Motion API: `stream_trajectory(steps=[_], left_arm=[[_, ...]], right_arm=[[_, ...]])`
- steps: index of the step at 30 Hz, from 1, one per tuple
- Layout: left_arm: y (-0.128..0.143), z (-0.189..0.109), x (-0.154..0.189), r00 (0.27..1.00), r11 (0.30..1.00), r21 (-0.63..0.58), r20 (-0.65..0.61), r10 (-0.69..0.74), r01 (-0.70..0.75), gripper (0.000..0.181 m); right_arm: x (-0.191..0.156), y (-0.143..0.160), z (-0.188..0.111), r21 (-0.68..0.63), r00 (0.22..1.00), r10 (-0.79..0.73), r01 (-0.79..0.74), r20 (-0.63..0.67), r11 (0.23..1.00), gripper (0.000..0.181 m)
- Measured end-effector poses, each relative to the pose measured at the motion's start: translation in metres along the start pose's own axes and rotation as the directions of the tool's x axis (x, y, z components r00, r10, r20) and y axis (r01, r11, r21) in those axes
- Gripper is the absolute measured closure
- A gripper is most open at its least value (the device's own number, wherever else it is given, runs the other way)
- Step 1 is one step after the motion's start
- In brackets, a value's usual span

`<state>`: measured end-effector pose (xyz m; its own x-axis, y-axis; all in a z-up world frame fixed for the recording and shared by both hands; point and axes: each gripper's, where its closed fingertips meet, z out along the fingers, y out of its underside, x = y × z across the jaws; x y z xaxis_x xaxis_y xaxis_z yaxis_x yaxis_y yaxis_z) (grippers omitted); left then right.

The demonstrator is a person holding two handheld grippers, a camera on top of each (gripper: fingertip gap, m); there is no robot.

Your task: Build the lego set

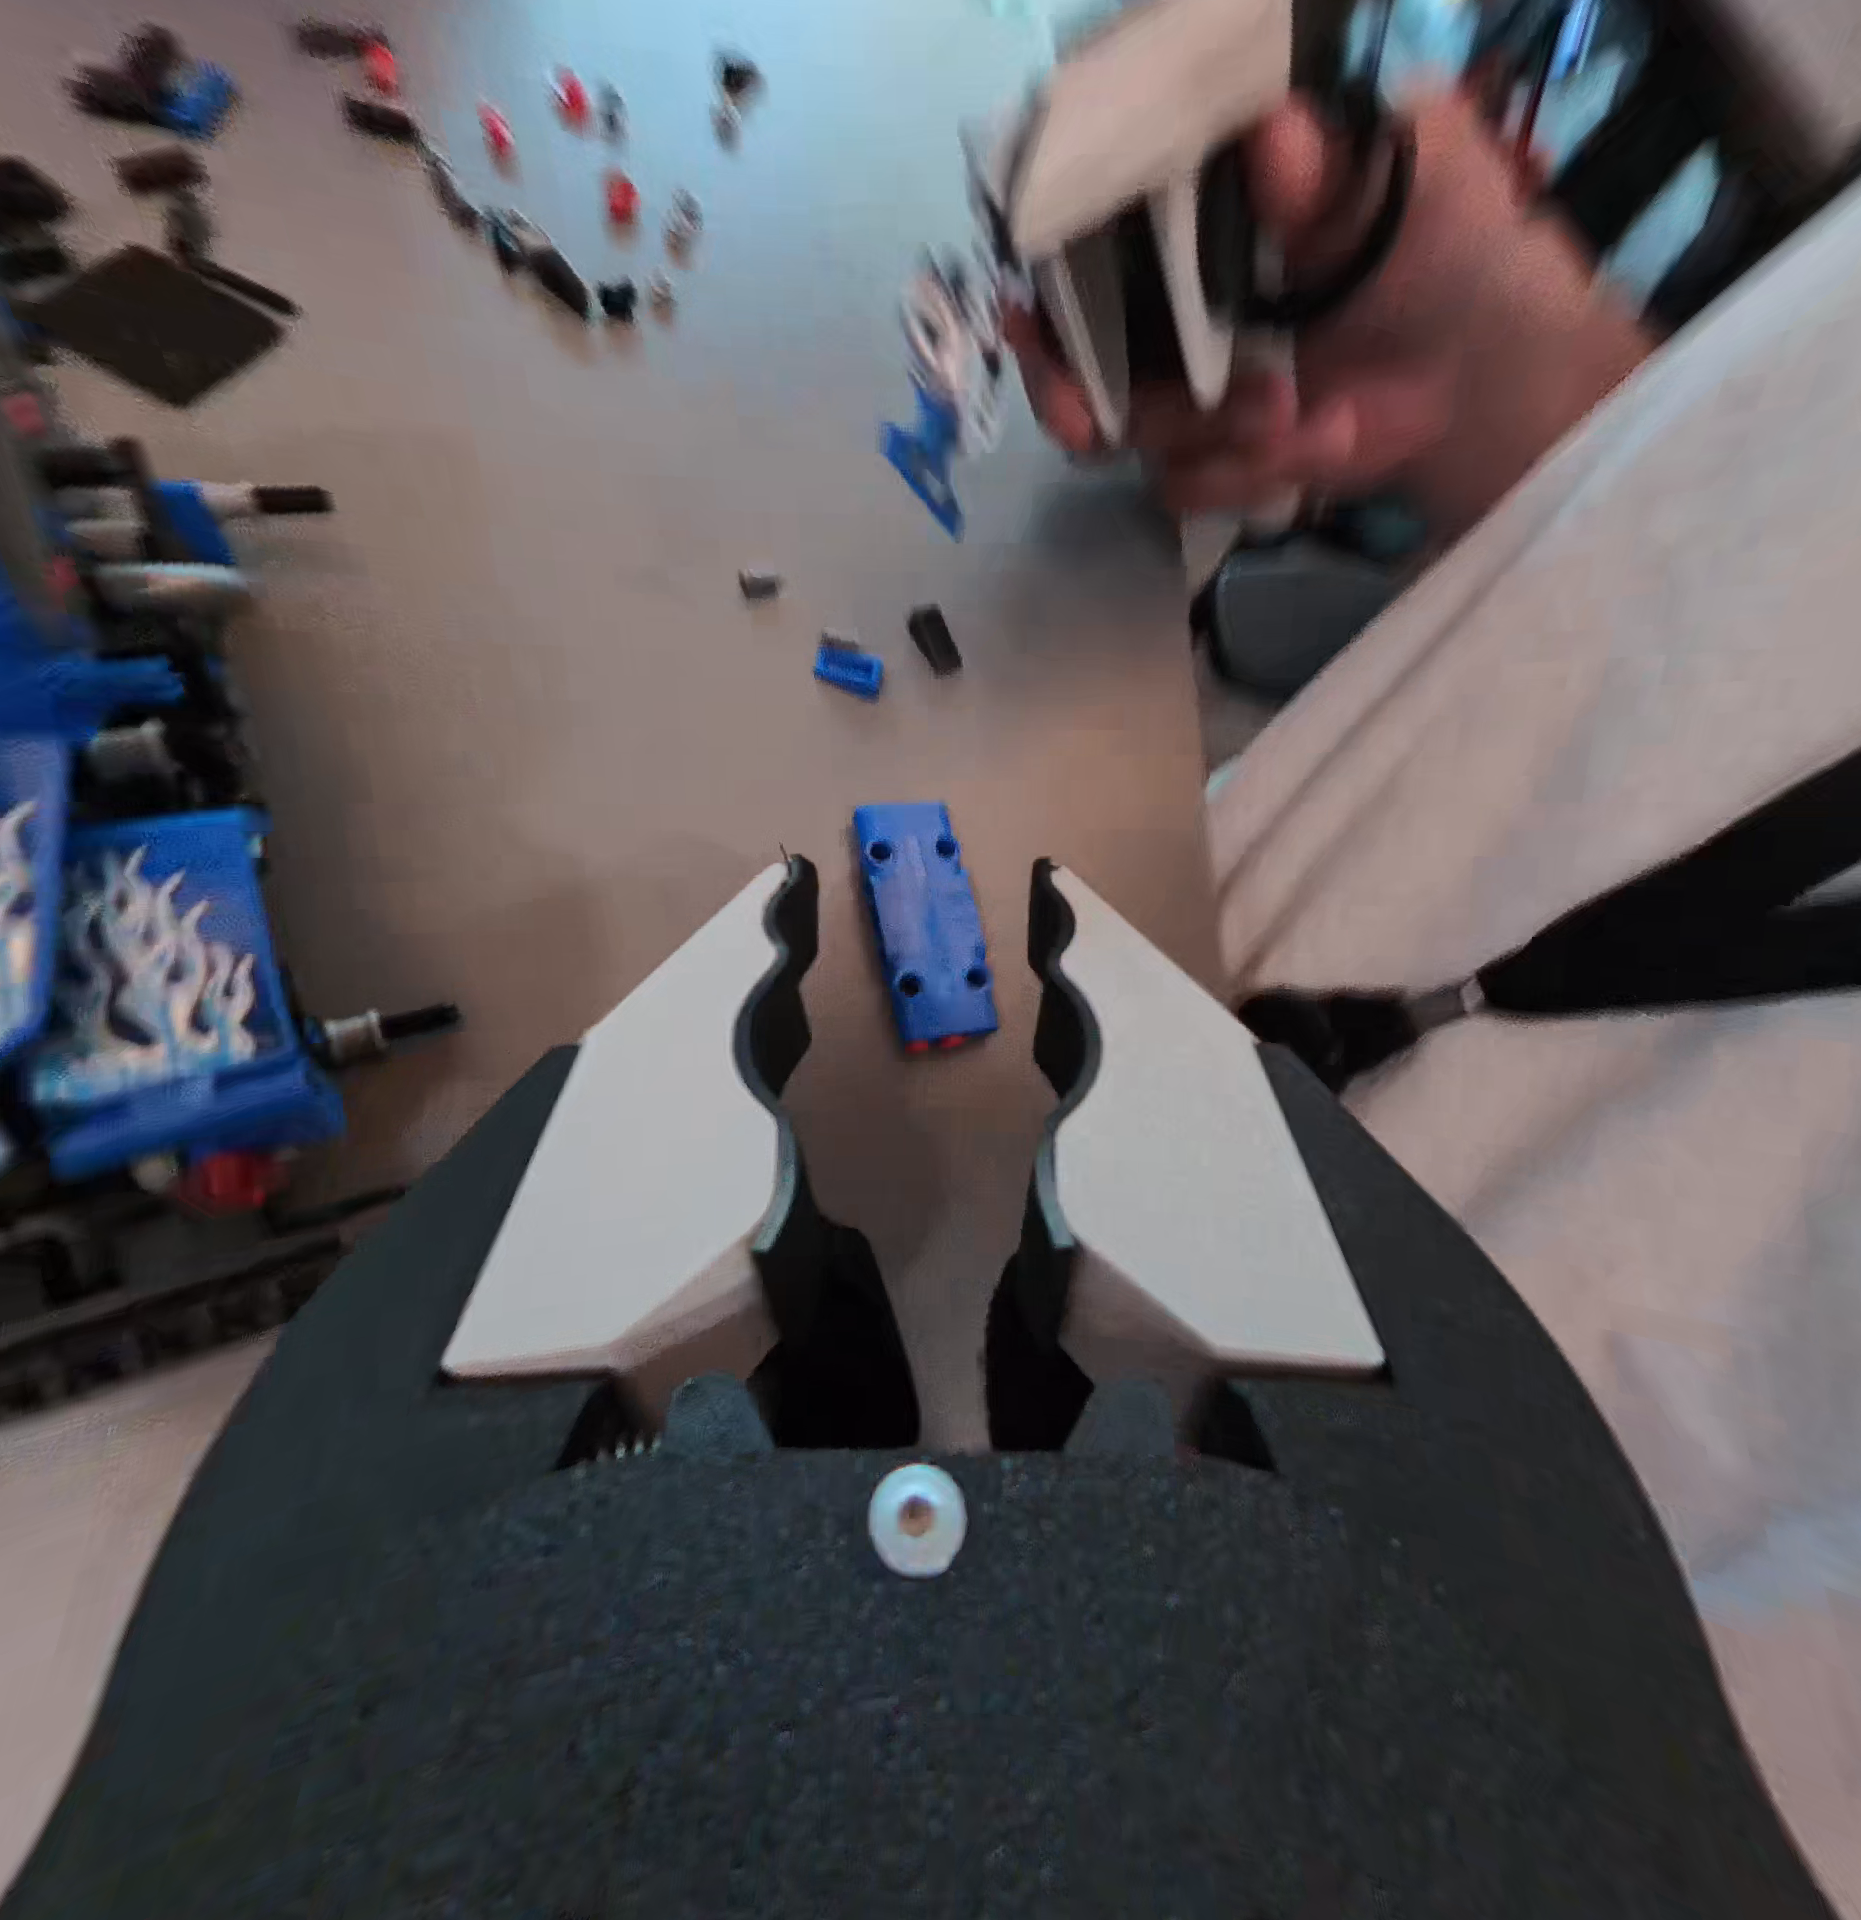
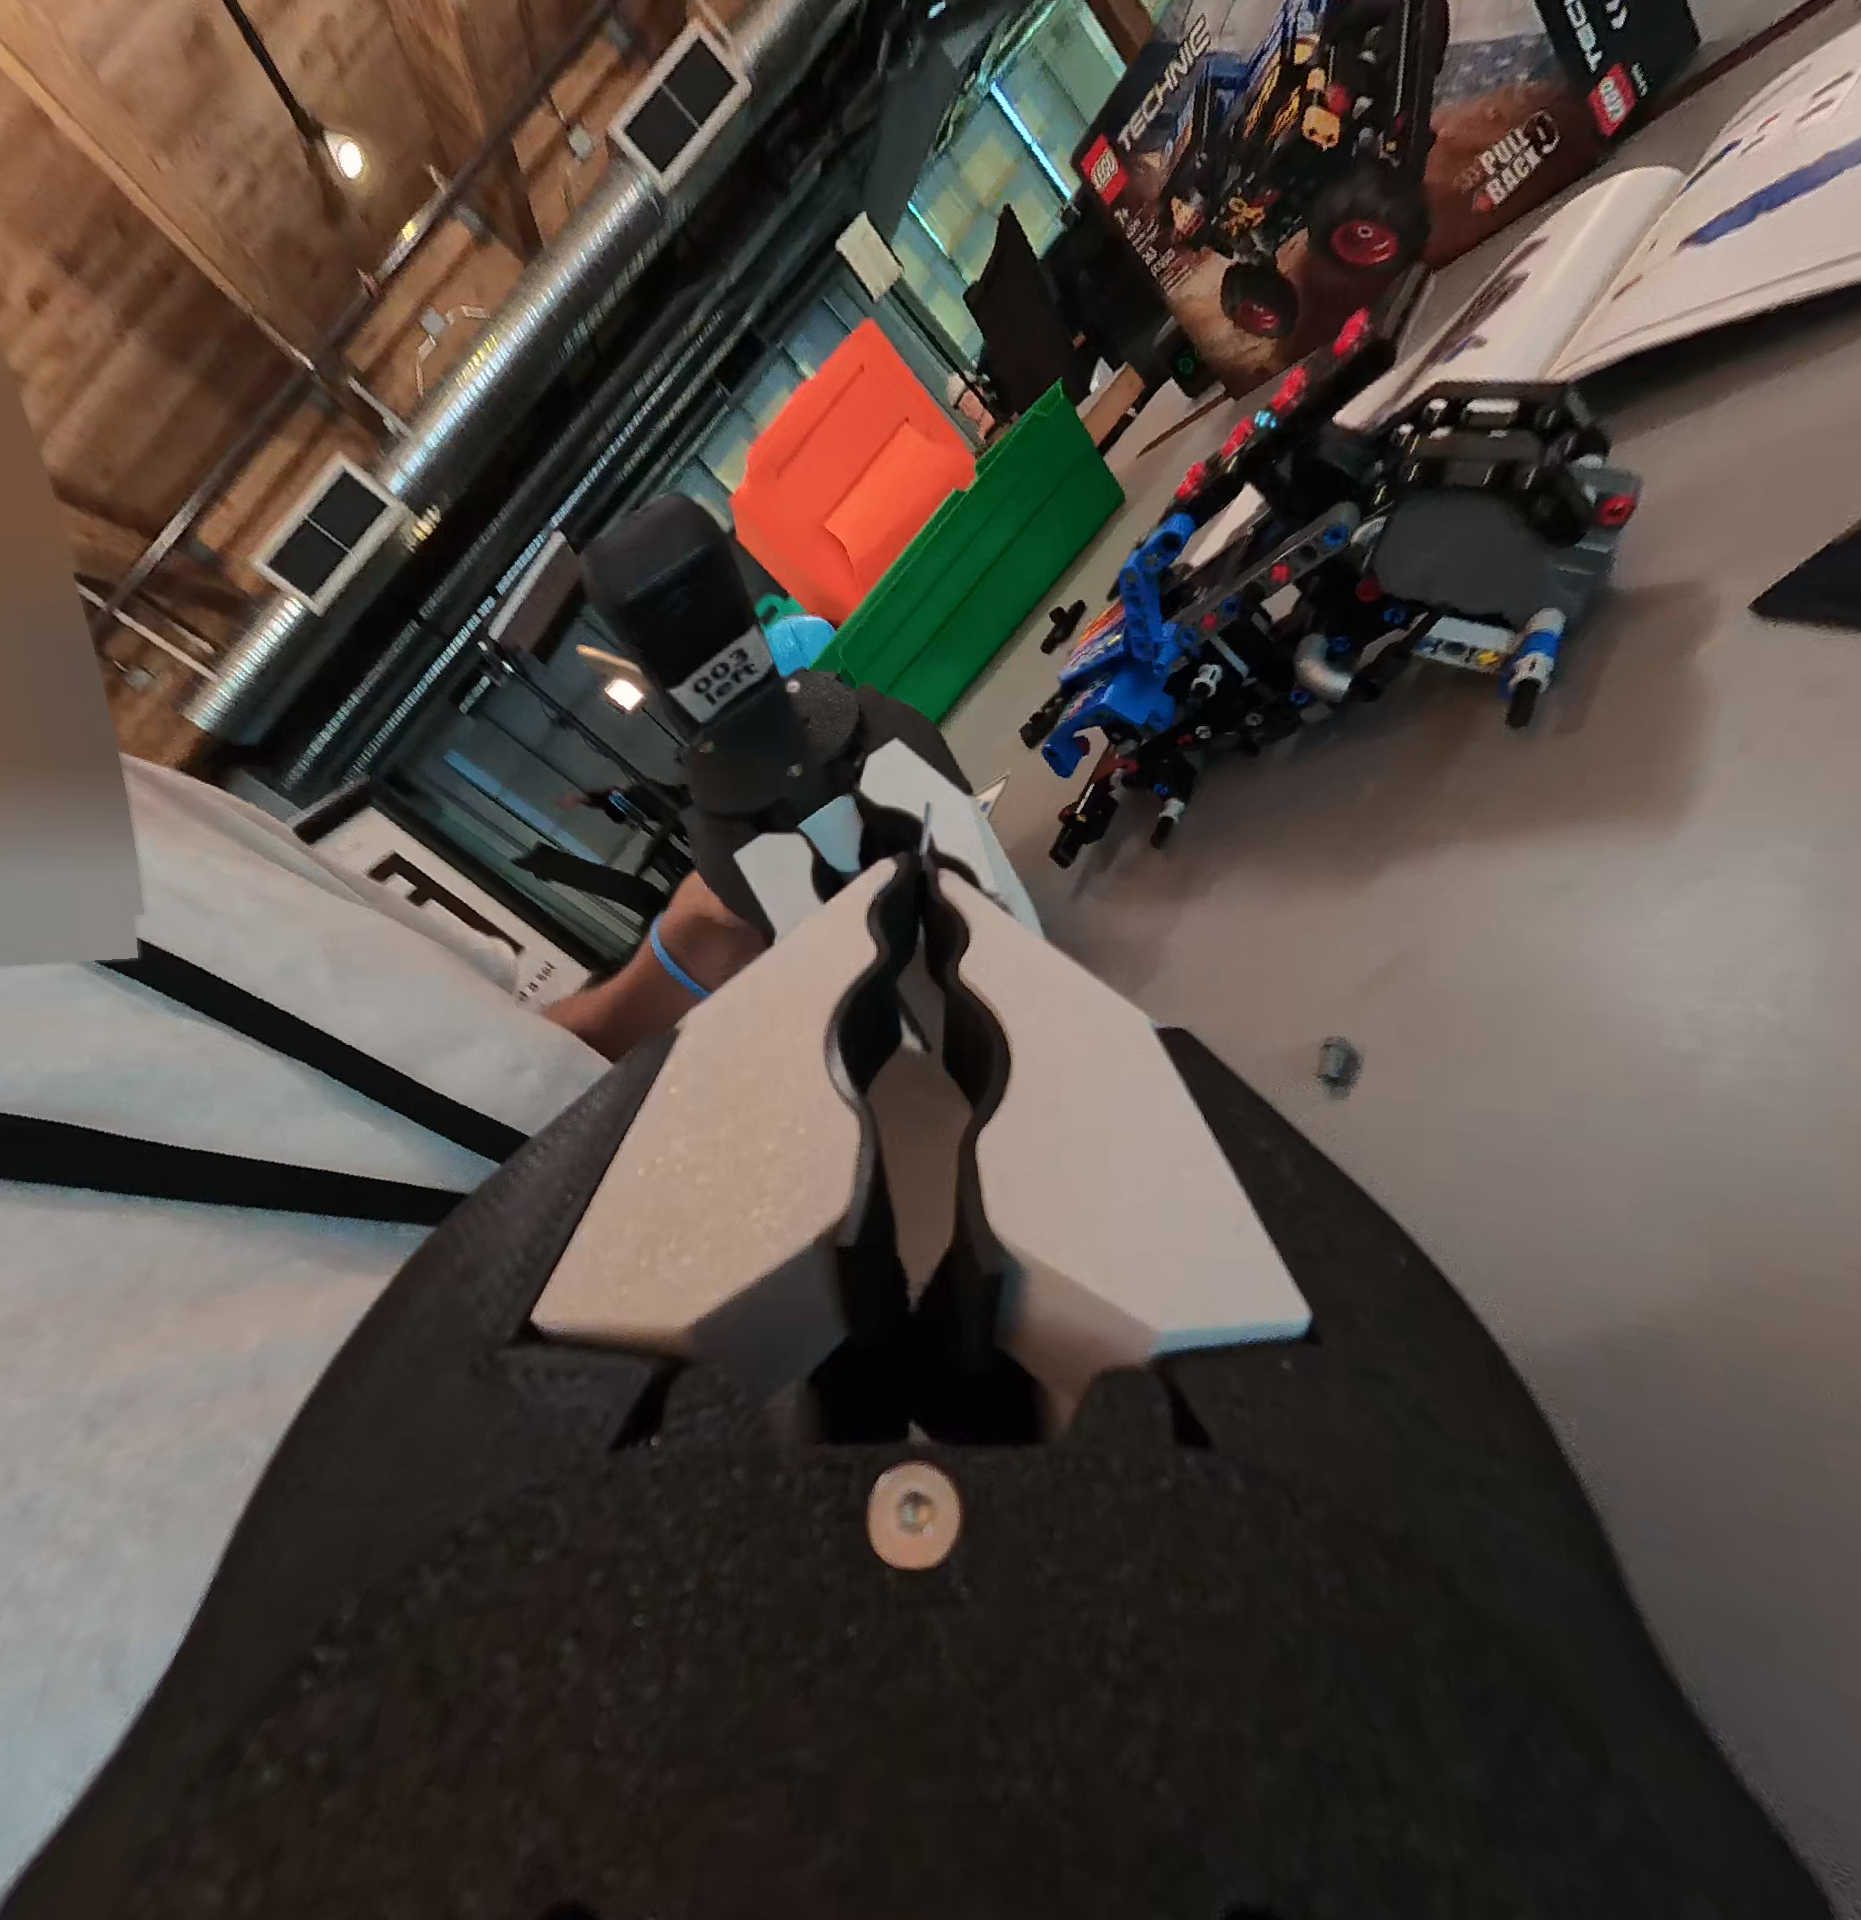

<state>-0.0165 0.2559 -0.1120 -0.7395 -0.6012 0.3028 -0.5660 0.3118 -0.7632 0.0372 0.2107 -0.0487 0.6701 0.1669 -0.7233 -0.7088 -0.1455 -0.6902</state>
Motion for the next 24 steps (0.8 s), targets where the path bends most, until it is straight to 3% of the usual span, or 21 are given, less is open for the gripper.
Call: stream_trajectory(steps=[1,3,5,9,11,13,15,19,24], left_arm=[[-0.009,-0.006,0.0,0.995,0.991,0.088,-0.004,-0.104,0.104,0.148],[-0.021,-0.018,0.005,0.953,0.921,0.246,-0.077,-0.293,0.303,0.156],[-0.015,-0.024,0.008,0.893,0.838,0.31,-0.124,-0.433,0.449,0.169],[0.004,-0.025,0.014,0.798,0.718,0.36,-0.162,-0.58,0.596,0.173],[0.006,-0.027,0.015,0.788,0.698,0.387,-0.152,-0.597,0.603,0.172],[0.008,-0.028,0.016,0.828,0.744,0.393,-0.091,-0.553,0.54,0.17],[0.01,-0.026,0.017,0.883,0.824,0.369,0.018,-0.469,0.43,0.155],[0.021,-0.019,0.021,0.951,0.962,0.215,0.222,-0.214,0.167,0.146],[0.034,-0.01,0.019,0.954,0.999,0.052,0.299,-0.003,-0.013,0.144]], right_arm=[[-0.001,0.003,0.002,0.007,0.999,0.036,-0.036,0.006,0.999,0.181],[-0.002,0.016,0.008,-0.025,0.996,0.091,-0.091,-0.01,0.996,0.181],[-0.002,0.031,0.014,-0.072,0.99,0.139,-0.14,-0.029,0.988,0.181],[0.003,0.052,0.022,-0.179,0.982,0.175,-0.186,-0.075,0.966,0.181],[0.006,0.059,0.026,-0.236,0.979,0.183,-0.199,-0.09,0.951,0.181],[0.005,0.066,0.03,-0.303,0.978,0.193,-0.21,-0.085,0.93,0.181],[0.008,0.07,0.034,-0.35,0.976,0.192,-0.216,-0.101,0.912,0.181],[0.01,0.072,0.037,-0.383,0.957,0.273,-0.288,-0.093,0.878,0.181],[0.012,0.067,0.039,-0.389,0.941,0.33,-0.333,-0.076,0.859,0.181]])
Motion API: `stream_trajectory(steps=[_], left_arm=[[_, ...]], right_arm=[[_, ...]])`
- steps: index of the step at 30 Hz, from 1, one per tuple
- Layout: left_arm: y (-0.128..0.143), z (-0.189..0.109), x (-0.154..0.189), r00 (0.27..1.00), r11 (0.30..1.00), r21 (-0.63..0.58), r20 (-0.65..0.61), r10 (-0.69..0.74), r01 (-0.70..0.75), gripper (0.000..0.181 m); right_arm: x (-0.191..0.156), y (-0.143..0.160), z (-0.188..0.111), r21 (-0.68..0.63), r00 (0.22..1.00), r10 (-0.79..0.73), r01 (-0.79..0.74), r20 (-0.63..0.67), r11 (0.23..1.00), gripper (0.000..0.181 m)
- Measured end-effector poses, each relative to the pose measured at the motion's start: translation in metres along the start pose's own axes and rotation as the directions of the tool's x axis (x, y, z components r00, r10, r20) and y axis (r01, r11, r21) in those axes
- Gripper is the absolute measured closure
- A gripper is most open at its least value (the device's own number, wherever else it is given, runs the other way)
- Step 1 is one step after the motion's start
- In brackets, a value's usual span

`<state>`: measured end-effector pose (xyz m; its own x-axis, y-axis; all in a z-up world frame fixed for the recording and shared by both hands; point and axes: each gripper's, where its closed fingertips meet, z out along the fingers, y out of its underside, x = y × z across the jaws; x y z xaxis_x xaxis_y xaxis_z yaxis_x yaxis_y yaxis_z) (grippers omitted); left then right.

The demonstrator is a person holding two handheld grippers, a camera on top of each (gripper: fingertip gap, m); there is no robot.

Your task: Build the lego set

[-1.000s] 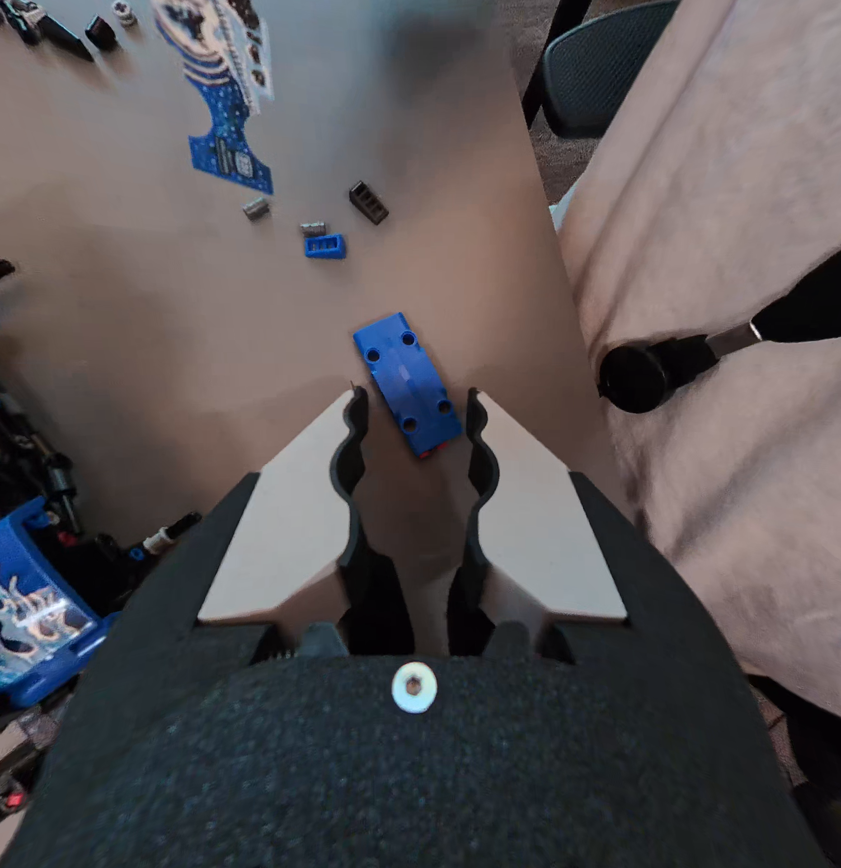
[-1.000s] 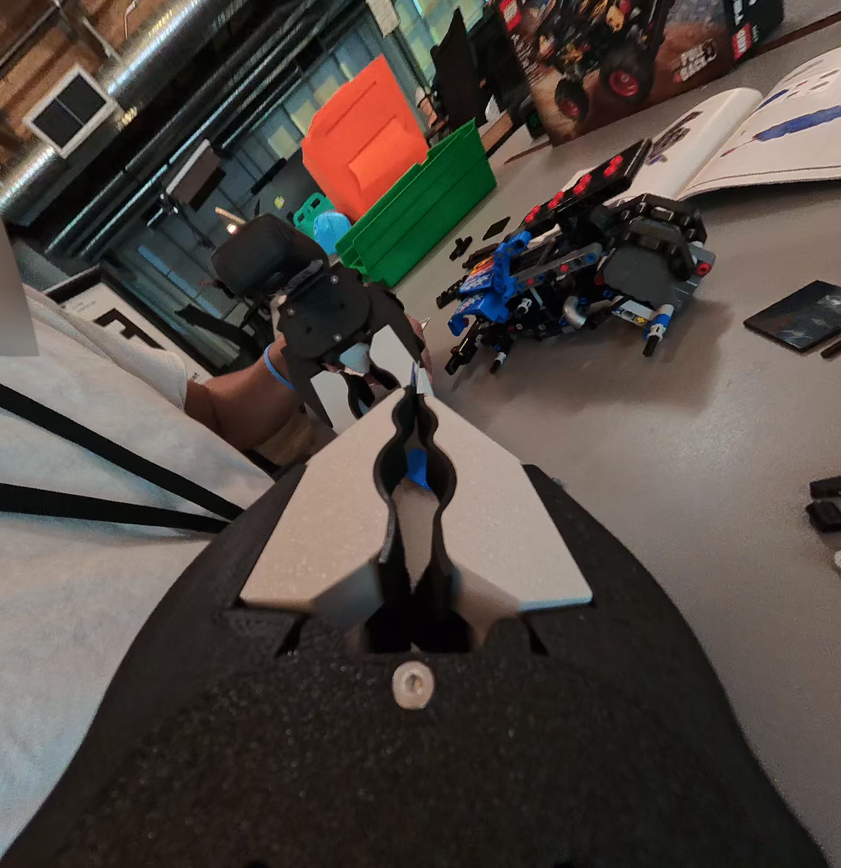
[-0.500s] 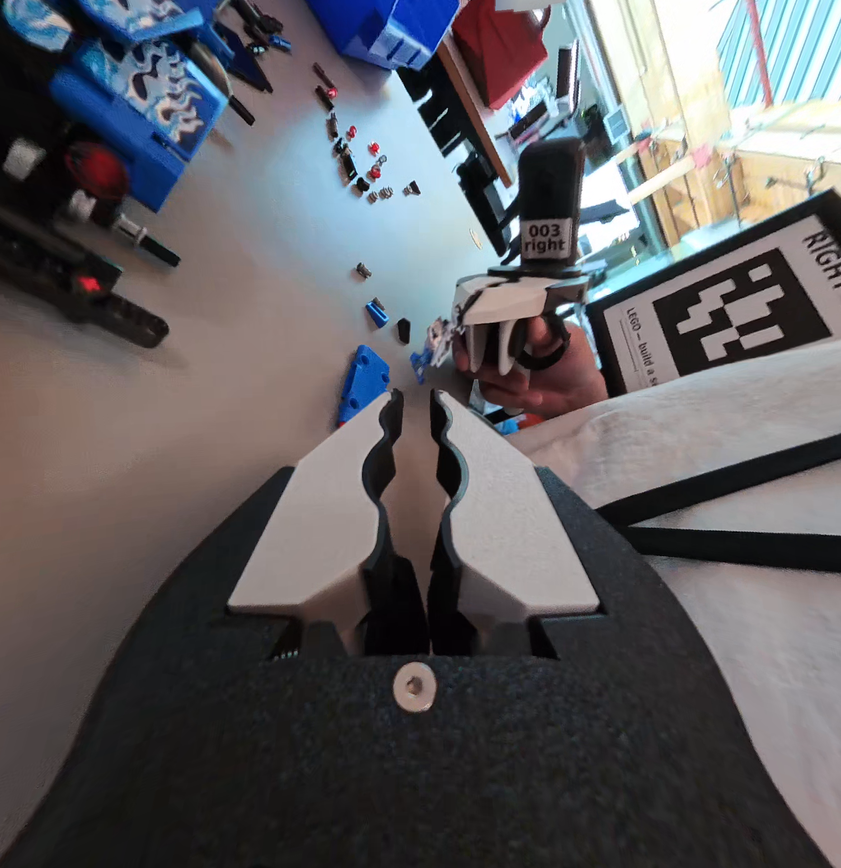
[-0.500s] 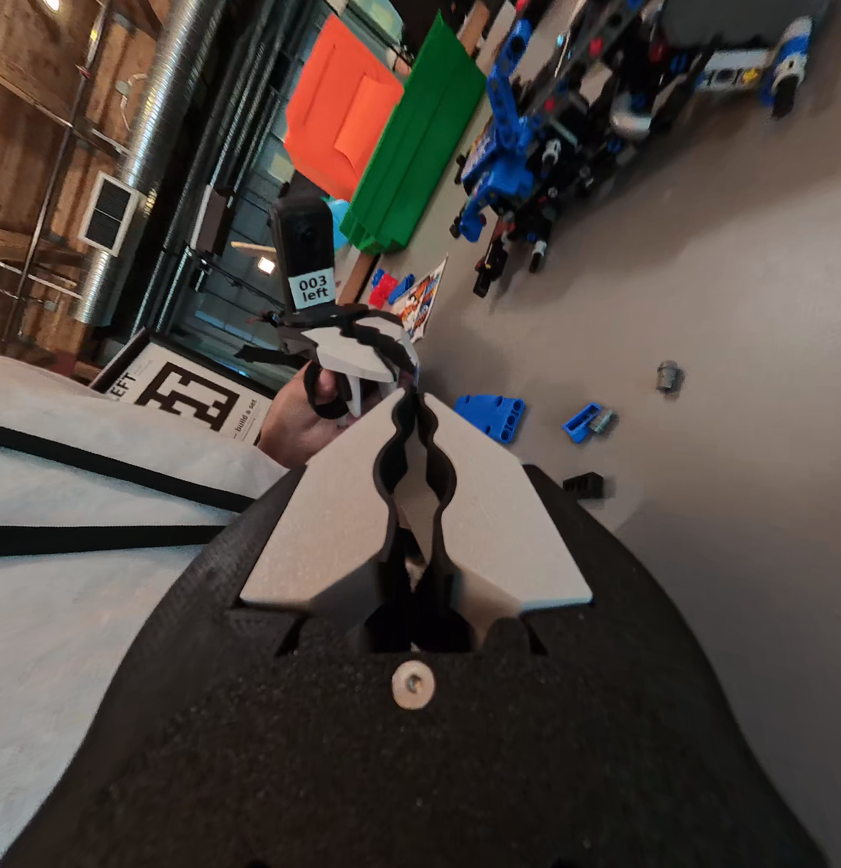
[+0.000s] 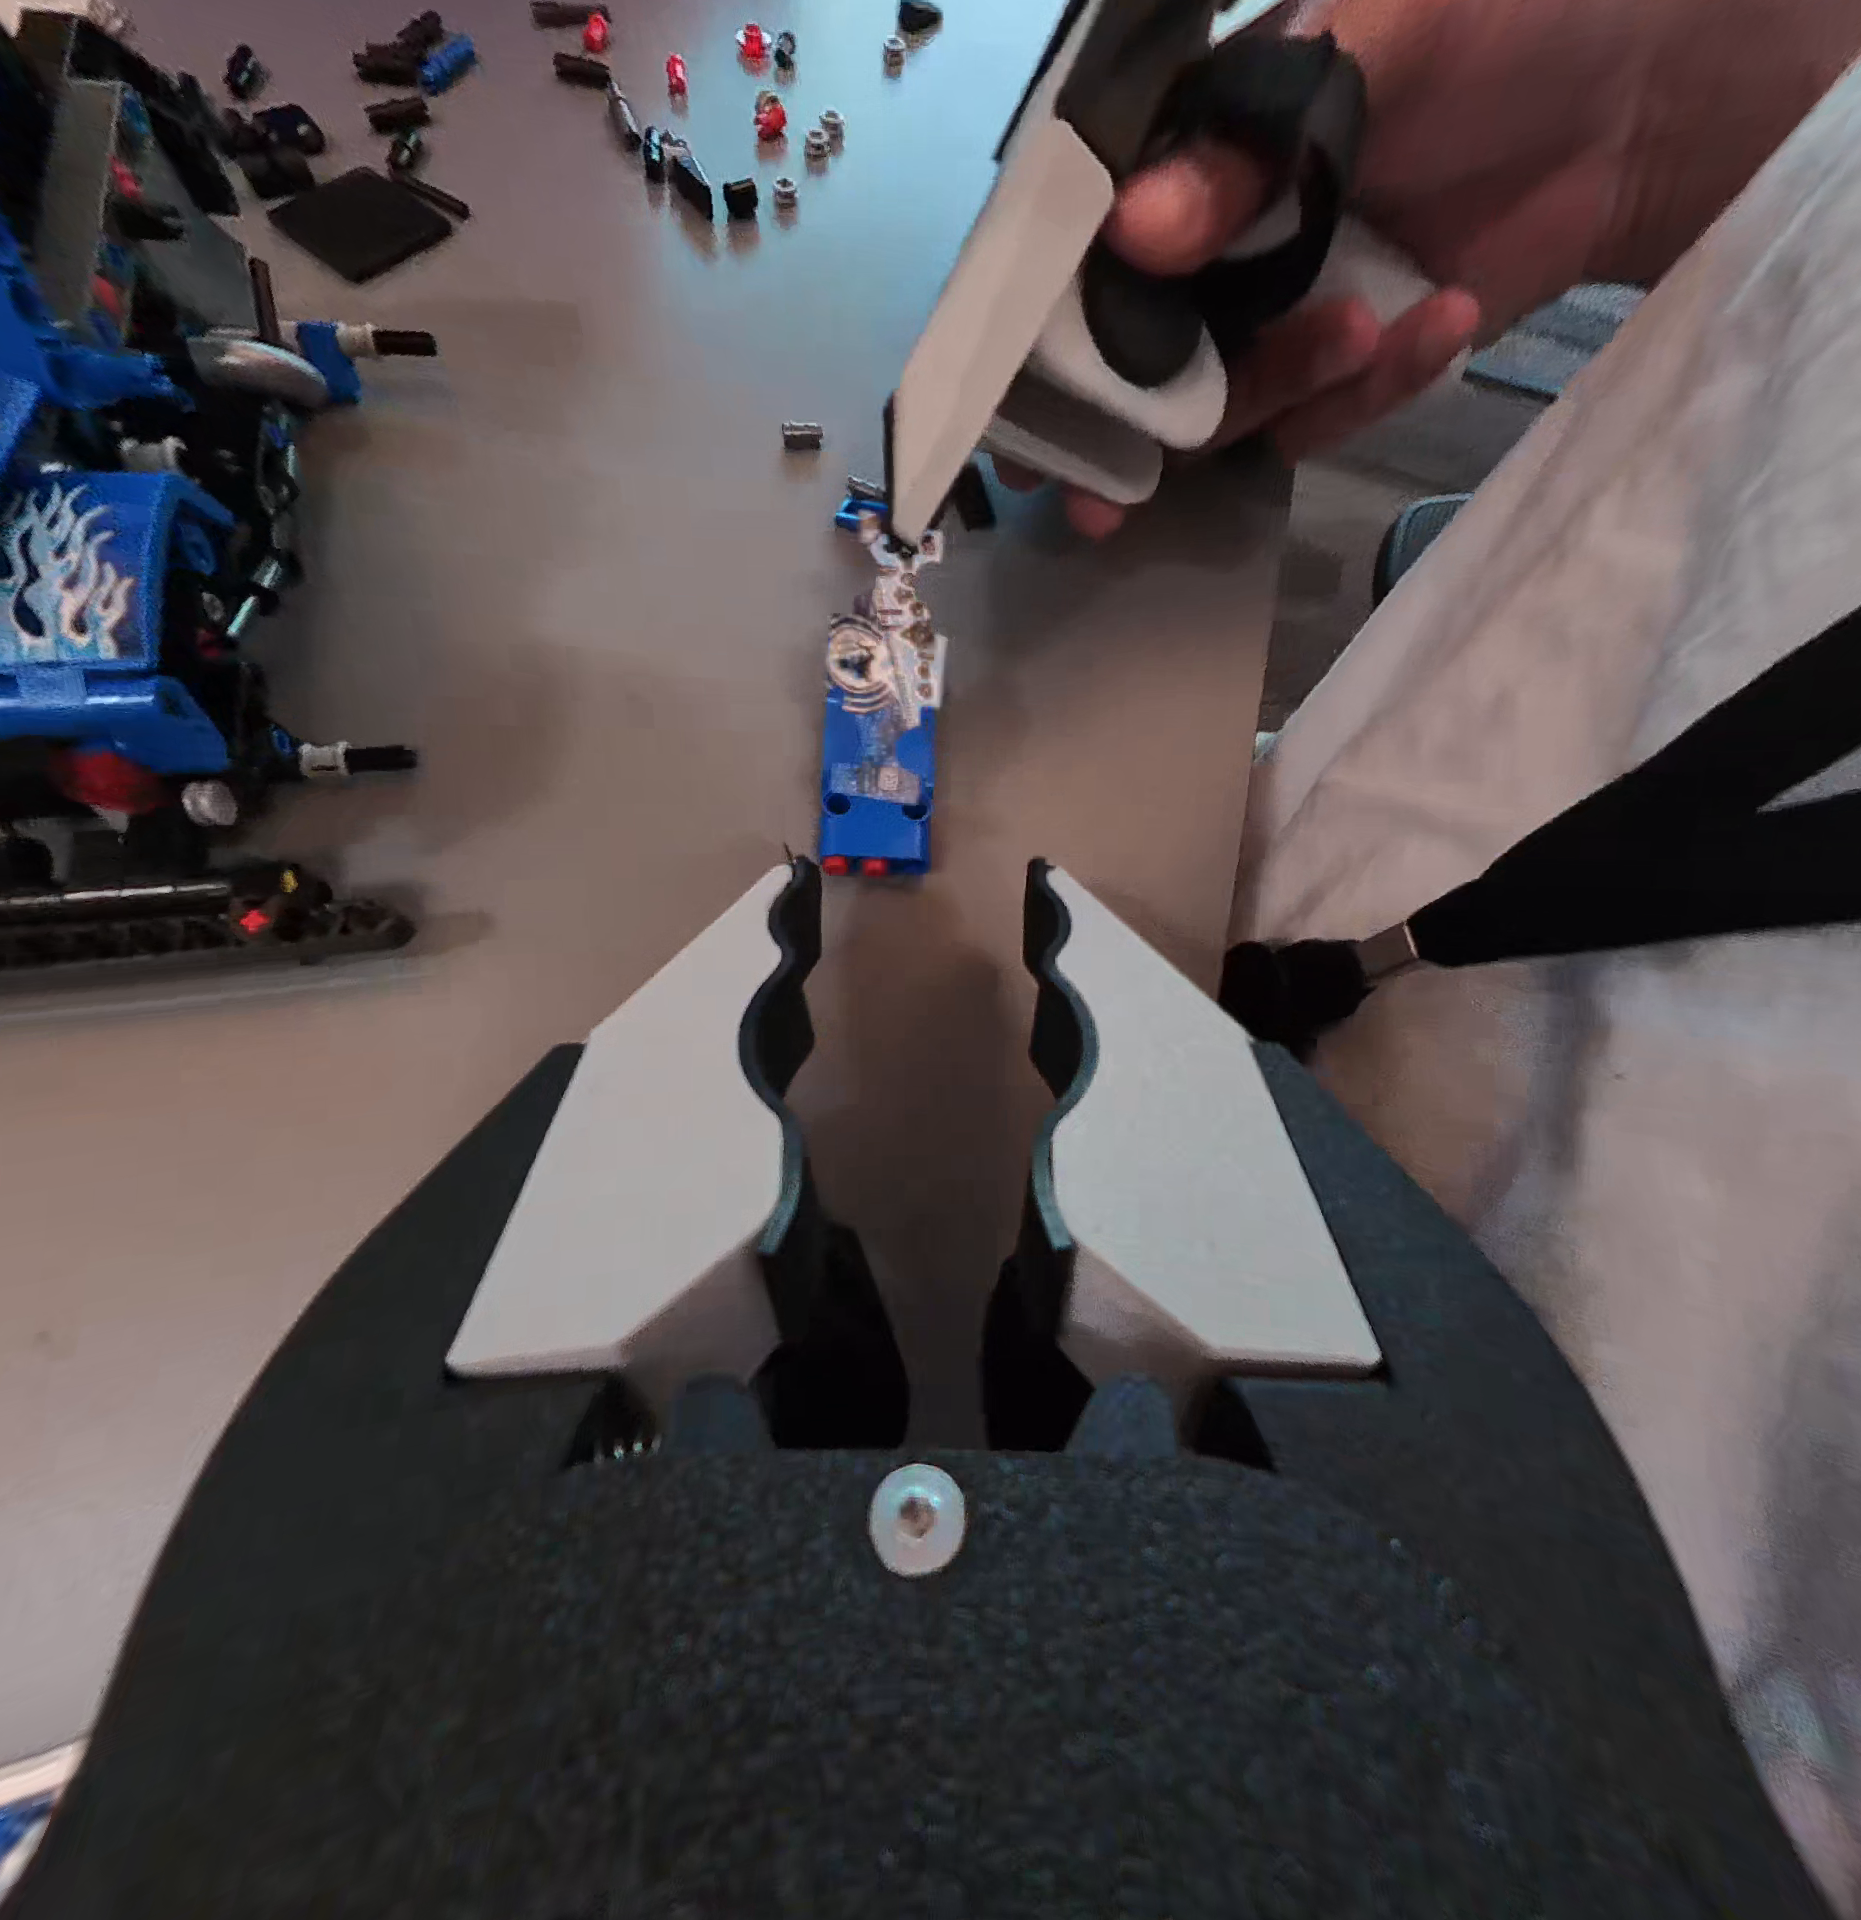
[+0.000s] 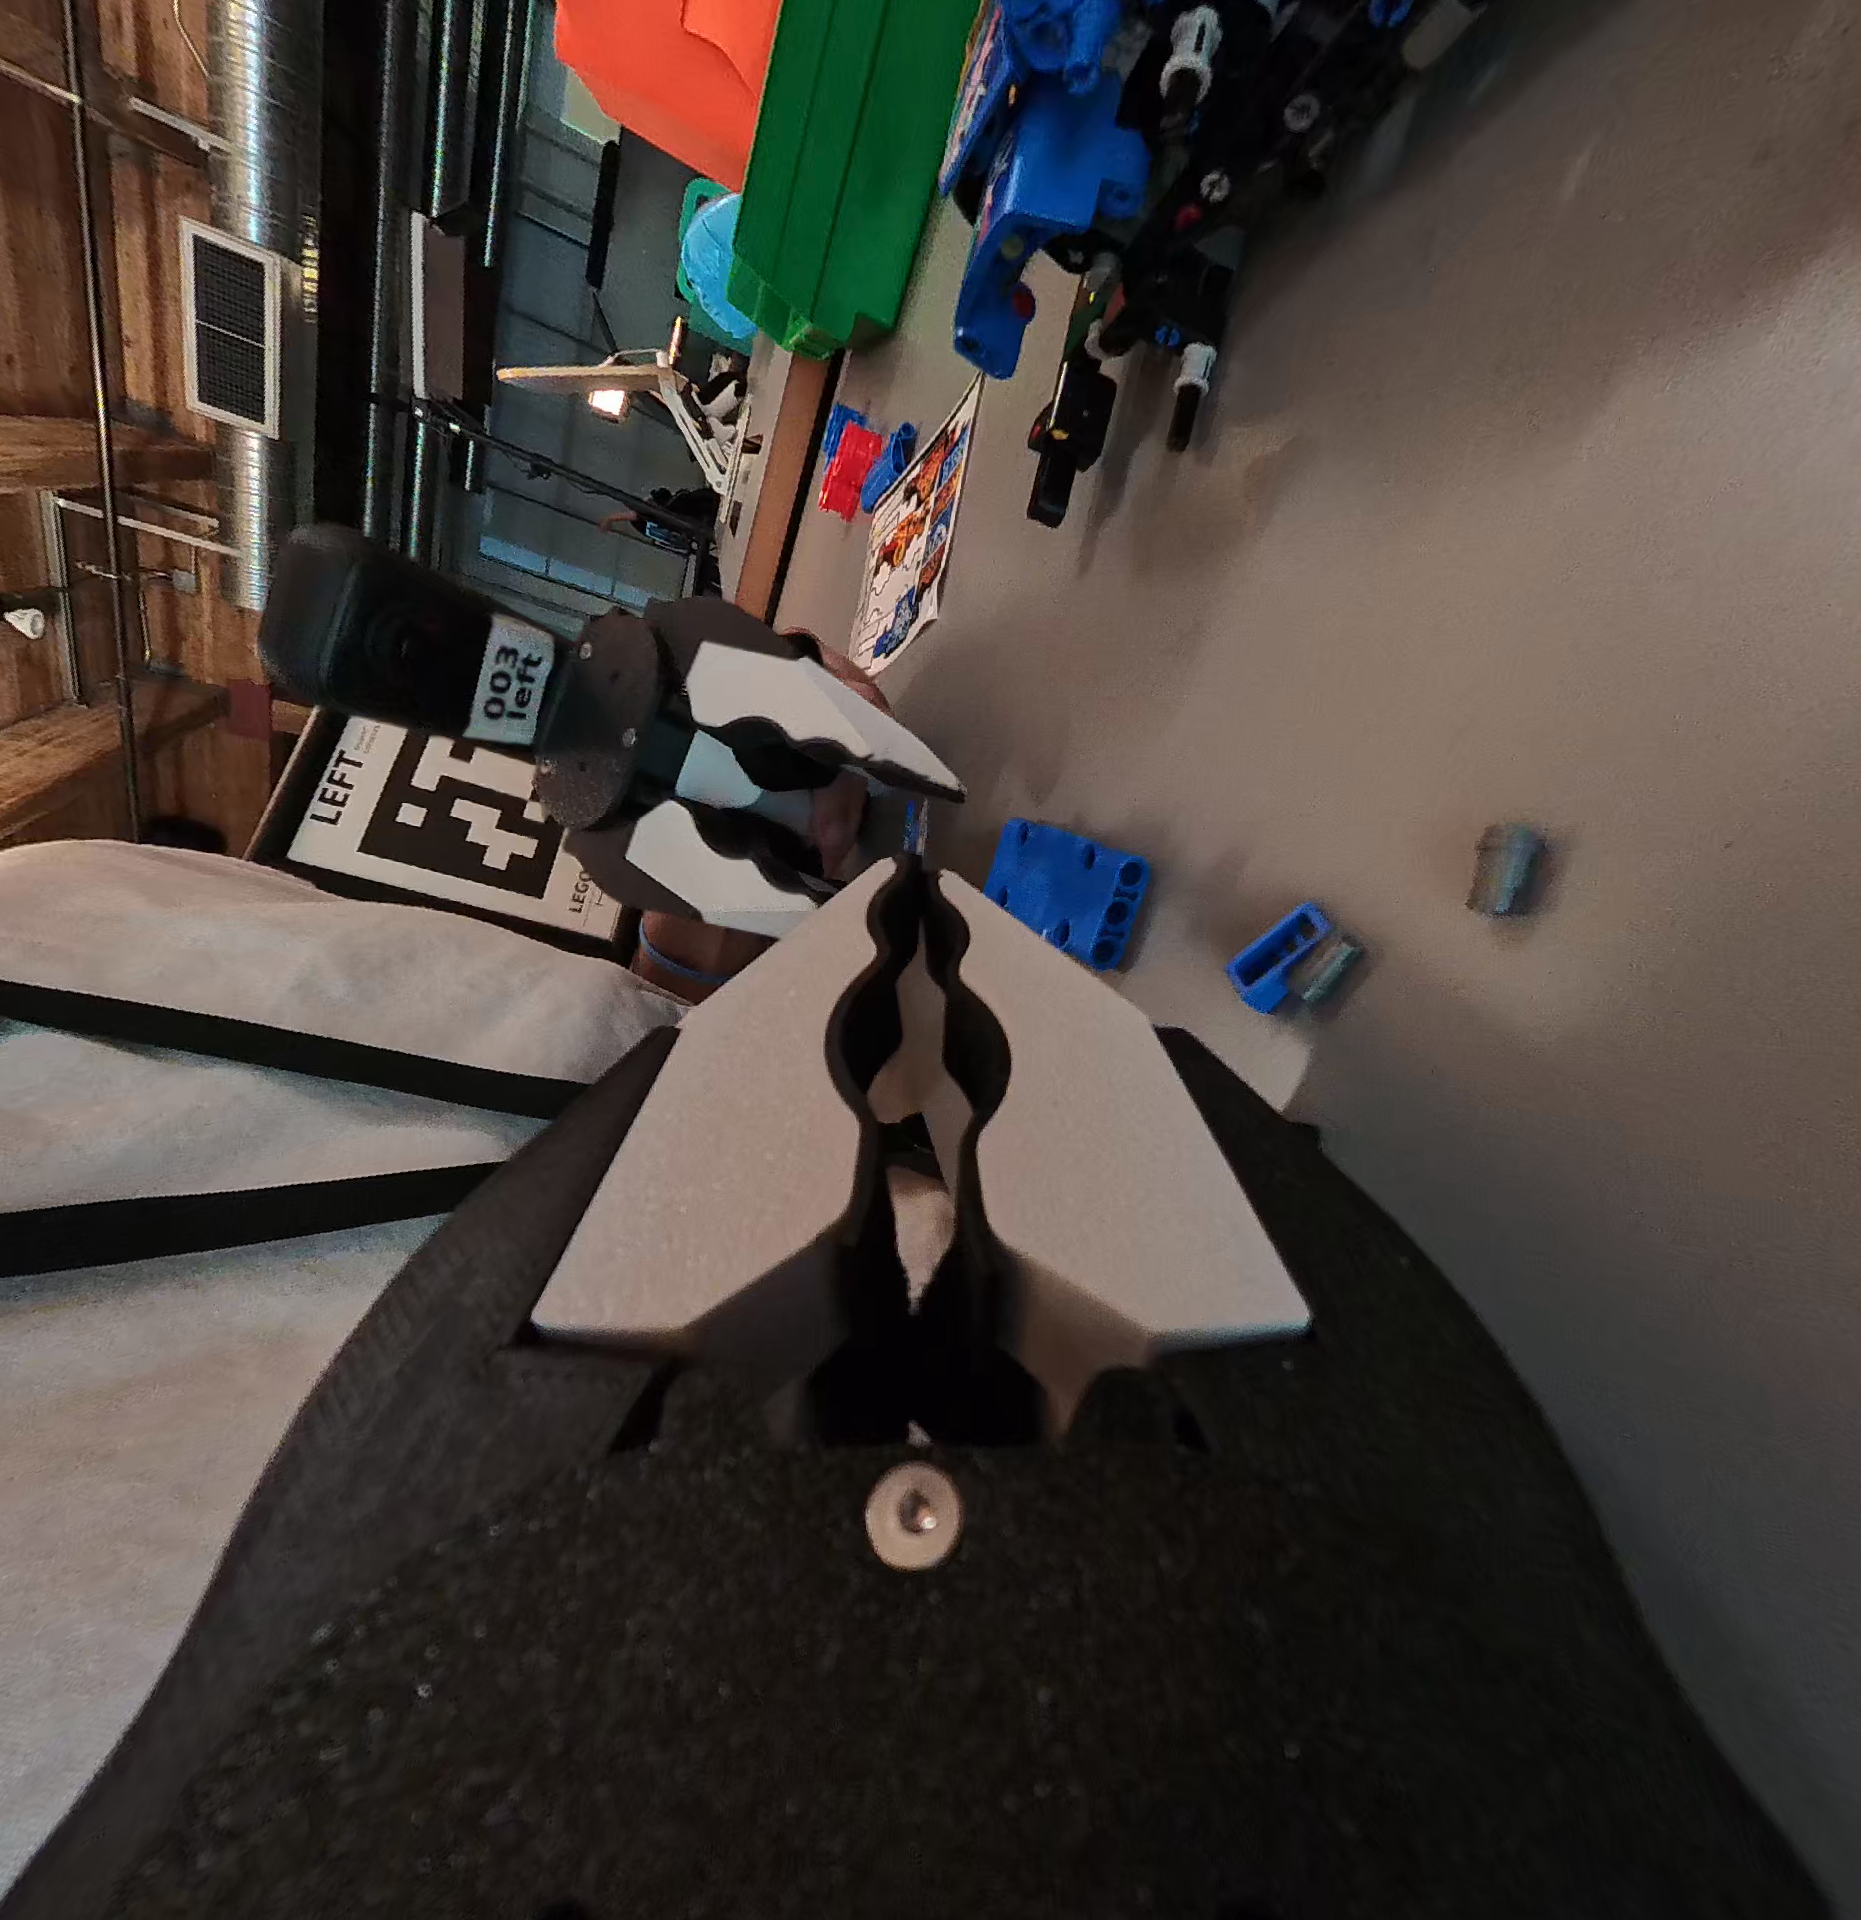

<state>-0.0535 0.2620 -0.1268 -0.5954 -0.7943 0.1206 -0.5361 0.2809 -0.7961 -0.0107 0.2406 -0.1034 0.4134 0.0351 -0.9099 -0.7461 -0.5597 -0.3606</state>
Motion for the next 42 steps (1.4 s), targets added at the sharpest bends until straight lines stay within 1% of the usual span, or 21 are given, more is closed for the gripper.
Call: stream_trajectory(steps=[3,5,8,10,14,17,20,21,29,35,42], left_arm=[[0.003,0.001,0.002,0.996,0.996,-0.018,0.001,0.088,-0.088,0.144],[0.002,0.0,0.002,0.994,0.994,-0.008,-0.007,0.11,-0.11,0.148],[-0.007,-0.004,-0.002,0.997,0.996,0.048,-0.024,0.076,-0.074,0.16],[-0.012,-0.006,-0.005,0.999,0.996,0.074,-0.032,0.044,-0.041,0.165],[-0.011,-0.005,-0.01,1.0,0.998,0.066,-0.019,0.018,-0.017,0.175],[-0.007,-0.001,-0.008,0.999,0.999,0.034,-0.017,0.03,-0.029,0.172],[-0.007,0.003,-0.008,0.999,0.999,0.023,-0.011,0.045,-0.045,0.161],[-0.007,0.004,-0.007,0.999,0.999,0.021,-0.015,0.05,-0.049,0.16],[-0.004,0.009,-0.007,0.998,0.998,-0.018,-0.009,0.066,-0.066,0.16],[-0.005,0.008,-0.01,0.999,0.999,-0.007,-0.001,0.052,-0.052,0.162],[-0.003,0.01,-0.01,0.999,0.998,-0.022,0.0,0.051,-0.051,0.162]], right_arm=[[0.002,0.002,0.001,-0.029,1.0,0.0,0.0,-0.002,1.0,0.181],[0.004,0.003,0.001,-0.045,1.0,-0.002,0.001,-0.014,0.999,0.181],[0.011,0.002,0.002,-0.068,0.998,-0.028,0.025,-0.05,0.997,0.181],[0.011,0.001,0.002,-0.072,0.999,-0.017,0.014,-0.042,0.997,0.181],[0.011,0.002,0.002,-0.074,0.999,-0.011,0.008,-0.042,0.997,0.181],[0.012,0.003,0.003,-0.077,0.999,-0.01,0.007,-0.048,0.997,0.181],[0.013,0.005,0.003,-0.08,0.998,-0.006,0.002,-0.055,0.997,0.181],[0.013,0.005,0.003,-0.08,0.998,-0.006,0.001,-0.057,0.997,0.181],[0.014,0.004,0.004,-0.072,0.998,-0.006,0.001,-0.069,0.997,0.181],[0.015,0.005,0.004,-0.078,0.997,-0.006,0.0,-0.077,0.997,0.181],[0.017,0.005,0.004,-0.073,0.995,-0.012,0.005,-0.096,0.997,0.181]])
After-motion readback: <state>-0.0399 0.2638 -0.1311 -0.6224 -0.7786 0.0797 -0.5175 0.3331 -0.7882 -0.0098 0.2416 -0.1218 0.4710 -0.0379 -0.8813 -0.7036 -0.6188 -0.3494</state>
